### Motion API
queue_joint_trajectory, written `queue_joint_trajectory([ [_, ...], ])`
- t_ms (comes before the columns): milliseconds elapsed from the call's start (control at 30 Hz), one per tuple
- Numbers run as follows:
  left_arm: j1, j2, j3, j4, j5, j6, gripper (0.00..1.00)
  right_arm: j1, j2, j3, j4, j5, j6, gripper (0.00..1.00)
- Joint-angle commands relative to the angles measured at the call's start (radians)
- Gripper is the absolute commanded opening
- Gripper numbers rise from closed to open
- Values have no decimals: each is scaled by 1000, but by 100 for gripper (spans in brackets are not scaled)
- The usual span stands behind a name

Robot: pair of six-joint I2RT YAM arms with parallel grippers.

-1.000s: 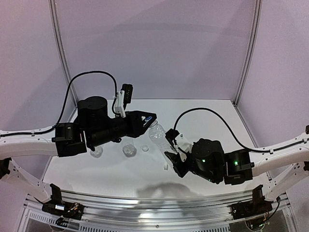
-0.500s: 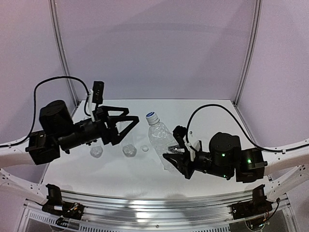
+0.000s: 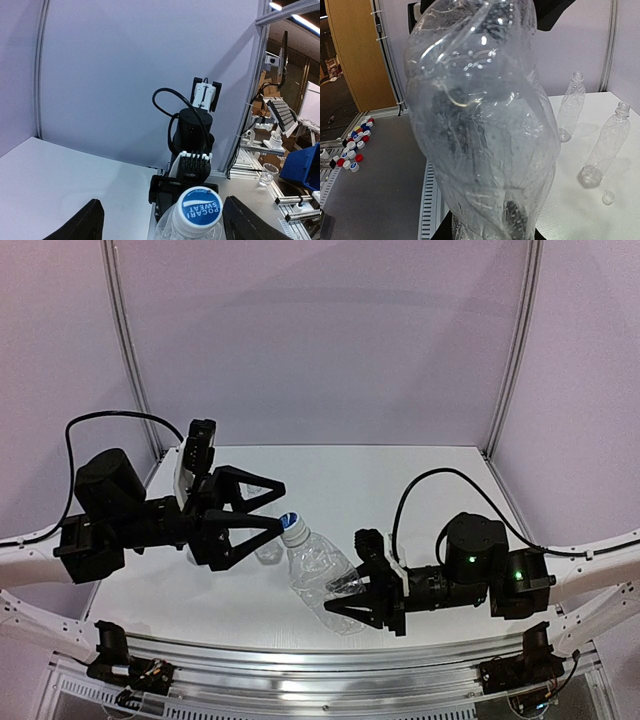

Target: Unscrew the bottle caps

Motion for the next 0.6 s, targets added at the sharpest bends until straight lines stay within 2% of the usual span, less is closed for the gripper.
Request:
queue_joint_trajectory([
  [0, -22, 29, 36, -12, 65, 41, 80, -1, 17, -3, 27, -60, -10, 27],
  [200, -51, 34, 45, -23, 66, 70, 79, -1, 27, 5, 19, -63, -10, 27],
  [300, -57, 40, 51, -31, 60, 80, 65, -2, 31, 8, 17, -64, -10, 27],
  [500, -65, 70, 86, -75, 45, 98, 28, -2, 21, 7, 16, -60, -8, 27],
  [567, -69, 83, 96, -85, 33, 100, 22, -2, 10, 1, 19, -52, -8, 27],
])
